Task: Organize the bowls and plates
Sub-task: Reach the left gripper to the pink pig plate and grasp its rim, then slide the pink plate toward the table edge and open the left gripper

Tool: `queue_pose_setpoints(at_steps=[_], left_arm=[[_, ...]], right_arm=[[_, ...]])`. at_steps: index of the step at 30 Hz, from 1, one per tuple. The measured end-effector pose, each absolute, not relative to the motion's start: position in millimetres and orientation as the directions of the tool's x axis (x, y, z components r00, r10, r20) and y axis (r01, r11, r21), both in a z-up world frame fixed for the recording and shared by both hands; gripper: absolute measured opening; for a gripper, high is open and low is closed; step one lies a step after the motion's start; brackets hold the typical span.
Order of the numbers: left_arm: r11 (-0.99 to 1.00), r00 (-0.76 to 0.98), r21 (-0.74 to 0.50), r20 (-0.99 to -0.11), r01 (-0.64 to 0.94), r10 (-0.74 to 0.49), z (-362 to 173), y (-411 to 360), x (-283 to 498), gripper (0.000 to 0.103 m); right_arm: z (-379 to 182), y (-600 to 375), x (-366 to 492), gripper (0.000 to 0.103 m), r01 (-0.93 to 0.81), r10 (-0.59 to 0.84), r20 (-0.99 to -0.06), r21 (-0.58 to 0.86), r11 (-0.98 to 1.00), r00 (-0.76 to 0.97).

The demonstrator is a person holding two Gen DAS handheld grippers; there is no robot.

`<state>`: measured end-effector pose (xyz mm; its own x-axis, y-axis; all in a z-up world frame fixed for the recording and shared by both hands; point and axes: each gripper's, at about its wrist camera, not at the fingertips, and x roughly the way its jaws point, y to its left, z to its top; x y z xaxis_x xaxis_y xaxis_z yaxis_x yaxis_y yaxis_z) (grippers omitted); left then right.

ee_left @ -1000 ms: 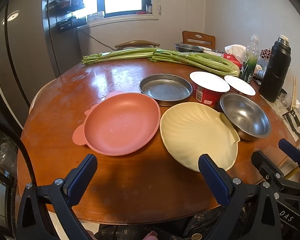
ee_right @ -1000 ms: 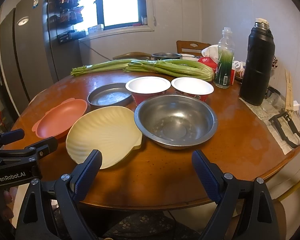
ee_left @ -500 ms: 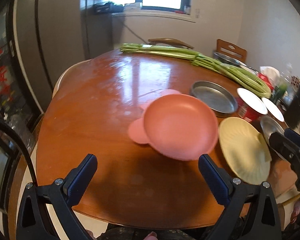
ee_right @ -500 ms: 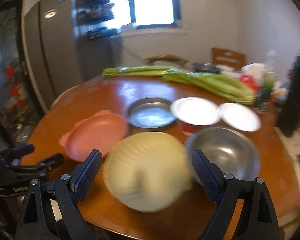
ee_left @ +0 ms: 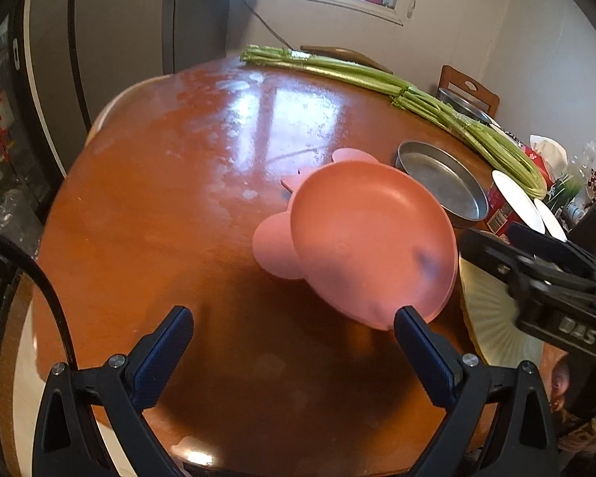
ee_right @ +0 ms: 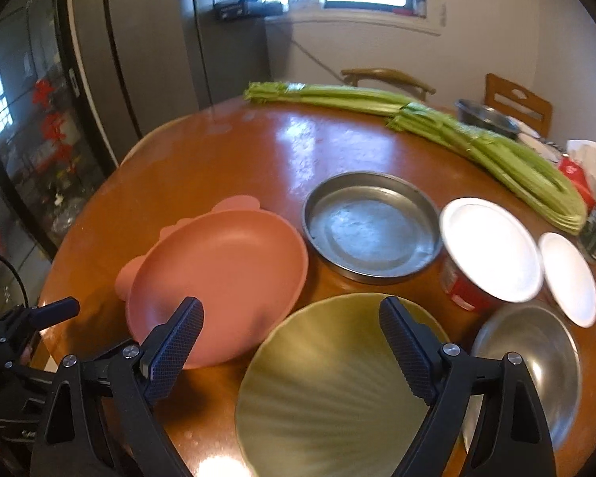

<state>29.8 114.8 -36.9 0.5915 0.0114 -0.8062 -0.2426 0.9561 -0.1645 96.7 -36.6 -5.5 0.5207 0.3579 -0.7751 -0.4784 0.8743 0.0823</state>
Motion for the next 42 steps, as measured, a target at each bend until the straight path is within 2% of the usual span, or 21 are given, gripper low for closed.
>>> queue_pose_setpoints(at_steps=[6,10,12,16,21,26,42], left_arm=[[0.956,0.579,-0.179,-0.815,-0.232,-0.012,-42,112,41,0.102],[0.957,0.571,-0.182,-0.821,-0.227,-0.021,-44,109,47,0.101],[0.956,0.567,-0.186,-0.823,-0.229,-0.025,-45,109,48,0.101],[0.944,0.562,-0.209,-0.827,-0.254,-0.032,-49,114,52,0.099],[0.943,0.572,-0.196,-0.82,-0.27,-0.007,-48,116,59,0.083],[0.949,0.577,-0.181,-0.817,-0.258,0.001,-48,114,64,0.075],[0.946,0.616,-0.142,-0.785,-0.291,0.072,-32,130,64,0.074]], right_arm=[[-20,-23,113,0.064,-0.503,0.363,-0.797,0.087,0.86,0.483],[-25,-18,118,0.057,-0.515,0.365,-0.801,0.084,0.853,0.475],[-29,-15,120,0.051,-0.52,0.371,-0.805,0.093,0.849,0.463],[-35,-12,128,0.046,-0.533,0.399,-0.806,0.125,0.837,0.438],[-38,-10,131,0.034,-0.539,0.397,-0.804,0.116,0.834,0.442],[-39,-8,130,0.031,-0.556,0.413,-0.802,0.125,0.822,0.431],[-30,-1,119,0.031,-0.546,0.453,-0.779,0.173,0.82,0.433]])
